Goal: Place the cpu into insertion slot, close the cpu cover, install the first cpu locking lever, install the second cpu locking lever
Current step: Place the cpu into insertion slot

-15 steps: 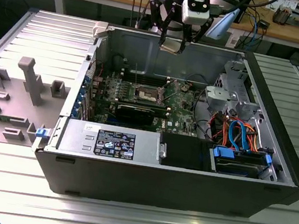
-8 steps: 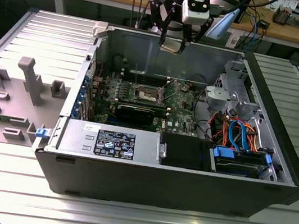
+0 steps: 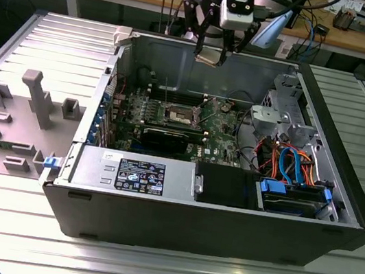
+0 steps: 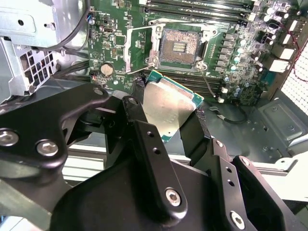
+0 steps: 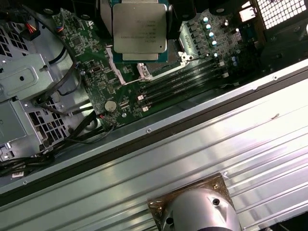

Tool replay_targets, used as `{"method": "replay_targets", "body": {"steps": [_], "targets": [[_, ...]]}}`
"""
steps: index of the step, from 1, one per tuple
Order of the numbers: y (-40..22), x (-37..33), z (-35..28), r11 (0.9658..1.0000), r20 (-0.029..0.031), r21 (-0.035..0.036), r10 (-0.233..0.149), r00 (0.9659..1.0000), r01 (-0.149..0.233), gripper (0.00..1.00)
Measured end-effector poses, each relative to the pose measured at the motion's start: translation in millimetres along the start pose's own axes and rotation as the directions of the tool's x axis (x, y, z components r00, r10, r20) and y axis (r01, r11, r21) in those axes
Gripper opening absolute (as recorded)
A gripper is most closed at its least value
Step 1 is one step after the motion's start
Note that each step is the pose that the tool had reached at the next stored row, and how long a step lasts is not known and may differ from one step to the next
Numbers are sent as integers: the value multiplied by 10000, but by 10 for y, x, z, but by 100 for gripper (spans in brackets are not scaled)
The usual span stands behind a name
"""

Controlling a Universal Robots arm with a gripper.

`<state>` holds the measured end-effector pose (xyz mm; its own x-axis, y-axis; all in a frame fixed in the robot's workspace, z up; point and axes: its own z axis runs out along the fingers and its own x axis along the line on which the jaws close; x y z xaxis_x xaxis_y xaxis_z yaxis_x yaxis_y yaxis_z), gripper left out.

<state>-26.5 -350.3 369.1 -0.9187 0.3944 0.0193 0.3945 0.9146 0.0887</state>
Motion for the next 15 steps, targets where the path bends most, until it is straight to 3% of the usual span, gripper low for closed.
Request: {"method": "replay_targets", "body": {"steps": [7,15], "targets": [[0,0,1,9994,31,-8,342,9994,-342,54],[0,0,1,9992,37,-9,411,9991,-411,54]]}}
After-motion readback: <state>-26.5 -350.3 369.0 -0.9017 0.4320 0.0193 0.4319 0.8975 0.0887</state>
